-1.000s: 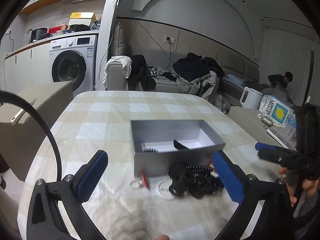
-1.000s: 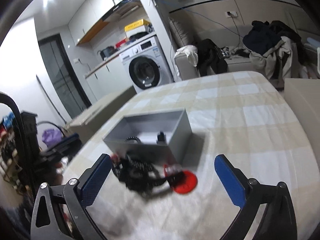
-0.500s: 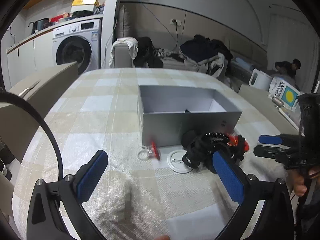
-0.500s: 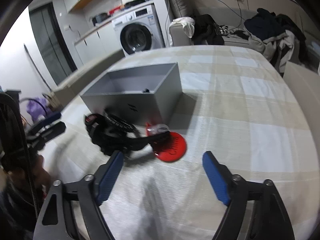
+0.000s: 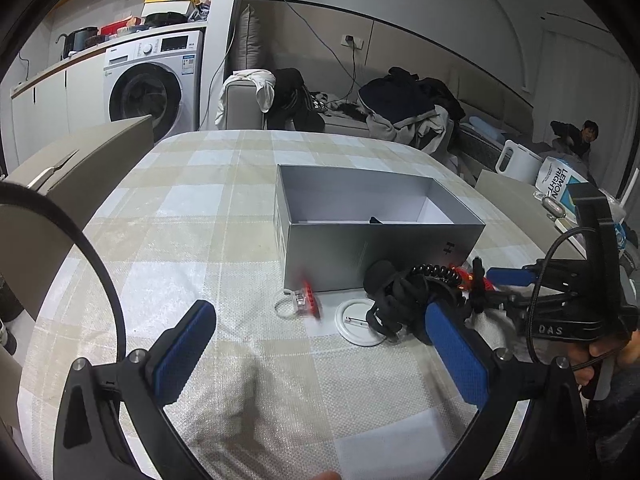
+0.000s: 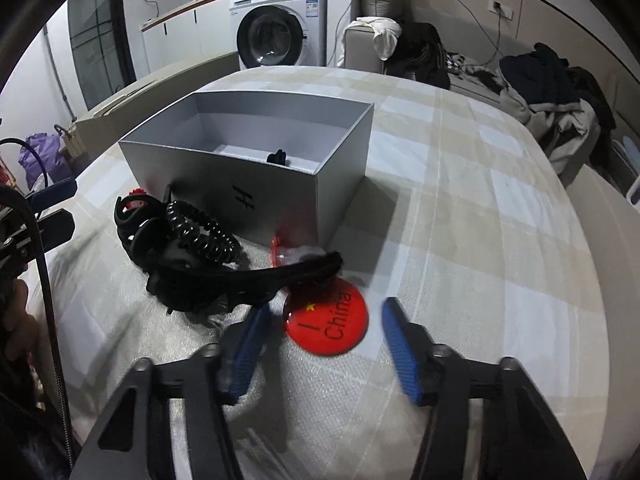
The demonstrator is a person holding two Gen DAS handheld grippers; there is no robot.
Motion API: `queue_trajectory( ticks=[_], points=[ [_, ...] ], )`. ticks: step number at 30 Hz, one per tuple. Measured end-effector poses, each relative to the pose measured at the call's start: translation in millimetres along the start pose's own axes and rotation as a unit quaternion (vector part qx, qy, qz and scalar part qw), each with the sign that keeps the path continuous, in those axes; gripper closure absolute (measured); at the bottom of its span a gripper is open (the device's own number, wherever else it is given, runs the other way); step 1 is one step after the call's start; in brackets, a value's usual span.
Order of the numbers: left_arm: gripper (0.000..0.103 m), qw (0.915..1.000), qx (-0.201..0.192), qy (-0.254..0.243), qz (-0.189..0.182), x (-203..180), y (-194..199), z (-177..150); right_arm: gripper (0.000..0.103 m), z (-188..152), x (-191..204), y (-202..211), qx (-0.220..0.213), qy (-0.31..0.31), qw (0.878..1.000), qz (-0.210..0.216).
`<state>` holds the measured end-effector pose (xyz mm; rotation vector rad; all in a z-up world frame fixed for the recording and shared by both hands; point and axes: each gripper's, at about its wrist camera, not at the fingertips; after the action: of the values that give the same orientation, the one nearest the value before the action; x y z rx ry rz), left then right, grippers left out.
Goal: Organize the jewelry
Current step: 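Grasp the red 'I China' badge with the right tool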
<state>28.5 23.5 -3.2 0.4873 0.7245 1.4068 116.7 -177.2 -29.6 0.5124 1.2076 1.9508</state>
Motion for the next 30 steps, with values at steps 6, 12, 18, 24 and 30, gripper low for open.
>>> queue_trajectory(
  ticks=[6,12,18,24,30],
  points=[
    [0.001,1.0000,-0.002,0.000,0.002,0,0,0,0.061,-15,-7,11,-0.006,-0.016,1.000,0.018],
    [0.001,1.0000,-0.002,0.000,0.004,-1,0,0,0.062,-29,-24,30,-0.035,-0.051,0.995,0.084],
    [0.001,1.0000,0.000,-0.002,0.005,-2,1,0,0.061,-35,-29,46,-0.077,-0.073,0.988,0.110],
    [0.001,0.9999,0.013,-0.002,0.006,-9,-7,4,0.061,-34,-25,56,-0.116,-0.083,0.980,0.140],
    [0.009,0.9982,0.048,-0.030,0.020,-22,-25,11,0.061,-33,-22,58,-0.122,-0.084,0.978,0.150]
  ],
)
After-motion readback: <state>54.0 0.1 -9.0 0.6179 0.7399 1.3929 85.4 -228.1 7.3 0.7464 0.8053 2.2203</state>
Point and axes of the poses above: each gripper's, at about its wrist camera, not at the fingertips, and y roughly against the way its jaws point, x to its left, z to its top, and after that the axes turned 9 degrees about x, right-handed
